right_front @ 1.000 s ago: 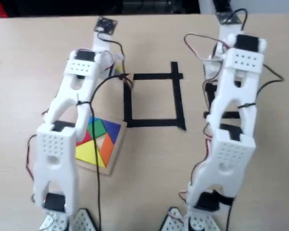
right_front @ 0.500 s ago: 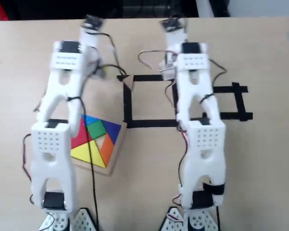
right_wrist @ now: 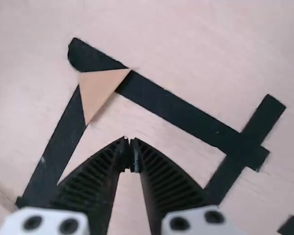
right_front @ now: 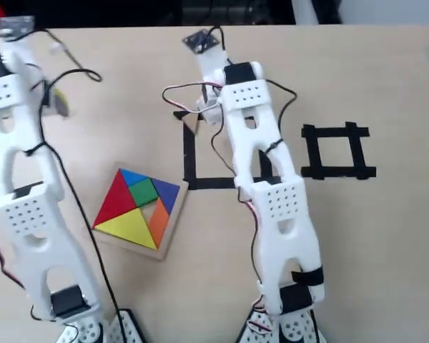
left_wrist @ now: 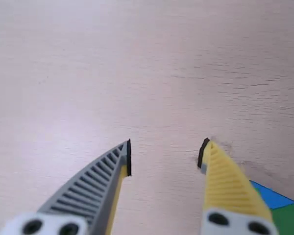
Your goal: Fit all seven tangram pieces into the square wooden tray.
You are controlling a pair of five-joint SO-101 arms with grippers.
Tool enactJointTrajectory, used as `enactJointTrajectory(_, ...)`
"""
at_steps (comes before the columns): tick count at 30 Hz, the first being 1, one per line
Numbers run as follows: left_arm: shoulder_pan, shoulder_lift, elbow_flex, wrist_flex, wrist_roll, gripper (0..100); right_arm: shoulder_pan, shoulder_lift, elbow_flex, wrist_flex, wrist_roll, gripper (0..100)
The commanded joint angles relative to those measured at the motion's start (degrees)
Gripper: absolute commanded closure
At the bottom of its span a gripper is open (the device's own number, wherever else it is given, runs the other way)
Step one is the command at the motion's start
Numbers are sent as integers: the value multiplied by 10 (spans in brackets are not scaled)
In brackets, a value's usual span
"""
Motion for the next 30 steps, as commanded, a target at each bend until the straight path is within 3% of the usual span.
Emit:
enactJointTrajectory(1, -32, -5, 39, 4, -44, 759, -42, 33, -34, -23, -18, 987)
enactJointTrajectory(11, -70, -5, 78, 4, -65, 759, -61, 114, -96, -142, -128, 988)
enactJointTrajectory(22, -52, -5, 79, 4, -62, 759, -79, 123, -246, -27, -115, 988)
enactJointTrajectory(30, -38, -5, 79, -14, -35, 759, -80, 237, -361, -122, -98, 988)
